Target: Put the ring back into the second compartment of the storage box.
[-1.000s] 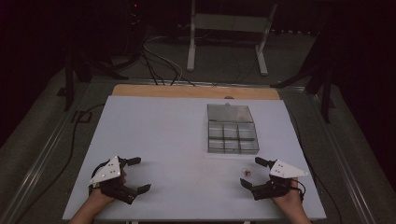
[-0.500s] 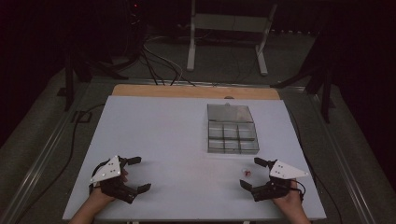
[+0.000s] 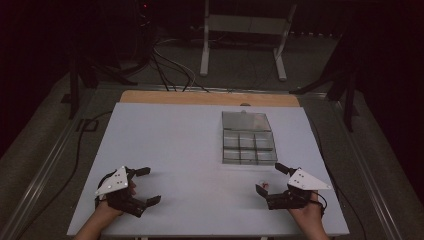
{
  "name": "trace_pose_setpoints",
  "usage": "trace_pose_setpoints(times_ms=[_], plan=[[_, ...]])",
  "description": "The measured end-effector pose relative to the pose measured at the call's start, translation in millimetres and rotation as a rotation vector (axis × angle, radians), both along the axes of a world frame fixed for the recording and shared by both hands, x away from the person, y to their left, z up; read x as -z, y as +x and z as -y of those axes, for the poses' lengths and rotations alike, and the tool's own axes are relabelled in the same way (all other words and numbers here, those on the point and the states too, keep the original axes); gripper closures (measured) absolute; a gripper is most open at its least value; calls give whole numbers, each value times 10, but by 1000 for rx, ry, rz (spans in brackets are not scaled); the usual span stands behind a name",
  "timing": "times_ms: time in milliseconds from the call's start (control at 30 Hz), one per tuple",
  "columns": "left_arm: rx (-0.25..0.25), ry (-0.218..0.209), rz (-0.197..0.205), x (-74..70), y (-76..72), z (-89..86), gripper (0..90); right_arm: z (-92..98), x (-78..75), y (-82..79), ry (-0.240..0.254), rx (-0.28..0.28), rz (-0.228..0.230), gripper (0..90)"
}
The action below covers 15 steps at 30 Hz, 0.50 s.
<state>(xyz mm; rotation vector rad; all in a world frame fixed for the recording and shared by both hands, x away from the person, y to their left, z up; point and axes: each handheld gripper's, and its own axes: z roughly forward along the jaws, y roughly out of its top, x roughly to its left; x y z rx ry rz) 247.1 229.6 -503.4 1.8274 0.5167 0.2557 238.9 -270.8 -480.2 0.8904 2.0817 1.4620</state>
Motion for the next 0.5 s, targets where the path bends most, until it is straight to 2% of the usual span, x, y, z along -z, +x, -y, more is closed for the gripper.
trace_pose_setpoints(times_ms=[67,300,433,500], plan=[[-1,-2,1,-4,-6,-2,8,9,-2,13,9,13,-10,0],[-3,-1,-4,-1,1,-4,8,31,21,74,-13,75,-59,0],[-1,2,-5,1,1,-5,8,22,33,100,-36,87,-83,0],[-2,4,-7,2,3,-6,8,13,49,120,-46,88,-109,0]])
